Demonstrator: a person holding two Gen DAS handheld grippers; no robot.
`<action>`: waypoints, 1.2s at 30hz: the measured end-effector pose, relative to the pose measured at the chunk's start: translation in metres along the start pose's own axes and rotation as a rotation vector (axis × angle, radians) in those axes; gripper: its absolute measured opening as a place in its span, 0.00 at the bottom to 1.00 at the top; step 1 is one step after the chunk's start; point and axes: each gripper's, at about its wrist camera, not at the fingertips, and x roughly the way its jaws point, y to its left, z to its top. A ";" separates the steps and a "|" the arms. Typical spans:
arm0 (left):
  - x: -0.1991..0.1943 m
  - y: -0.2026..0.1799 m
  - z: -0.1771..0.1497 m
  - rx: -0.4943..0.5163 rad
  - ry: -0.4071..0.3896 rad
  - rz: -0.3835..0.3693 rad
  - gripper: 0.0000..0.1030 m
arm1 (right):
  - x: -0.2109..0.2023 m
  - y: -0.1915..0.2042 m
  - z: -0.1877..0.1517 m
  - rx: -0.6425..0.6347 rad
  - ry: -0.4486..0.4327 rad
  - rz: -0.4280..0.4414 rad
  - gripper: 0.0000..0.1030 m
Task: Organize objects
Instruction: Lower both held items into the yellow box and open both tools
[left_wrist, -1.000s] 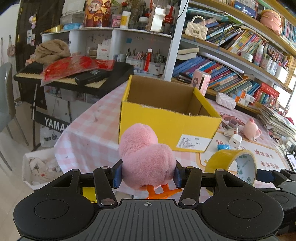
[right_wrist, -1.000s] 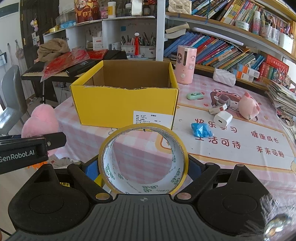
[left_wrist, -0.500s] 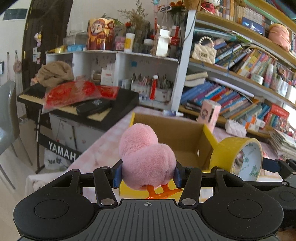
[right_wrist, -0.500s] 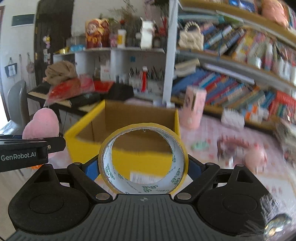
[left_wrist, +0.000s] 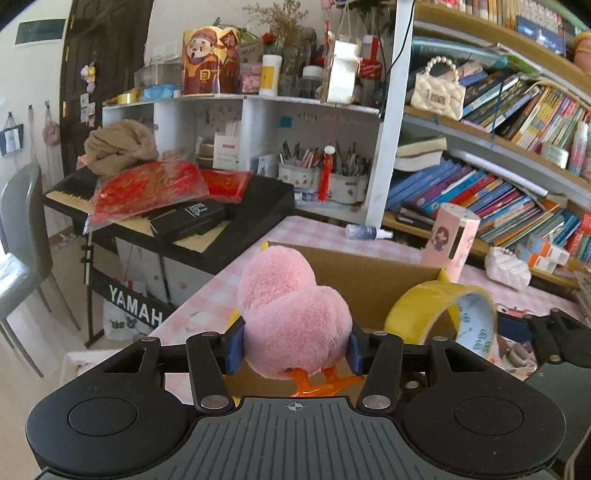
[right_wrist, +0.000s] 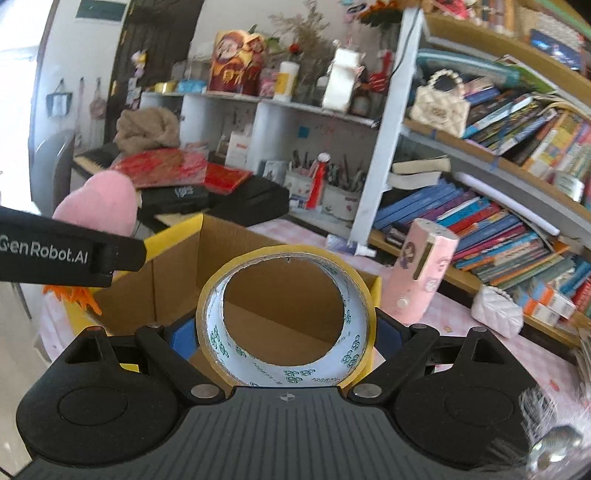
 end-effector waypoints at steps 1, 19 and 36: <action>0.004 -0.002 0.001 0.000 0.007 0.005 0.49 | 0.006 -0.001 0.000 -0.012 0.005 0.018 0.88; 0.080 -0.035 -0.006 0.038 0.192 0.034 0.49 | 0.062 -0.036 -0.002 -0.064 0.219 0.233 0.88; 0.101 -0.046 -0.010 -0.022 0.235 0.032 0.51 | 0.074 -0.055 -0.001 -0.111 0.213 0.303 0.88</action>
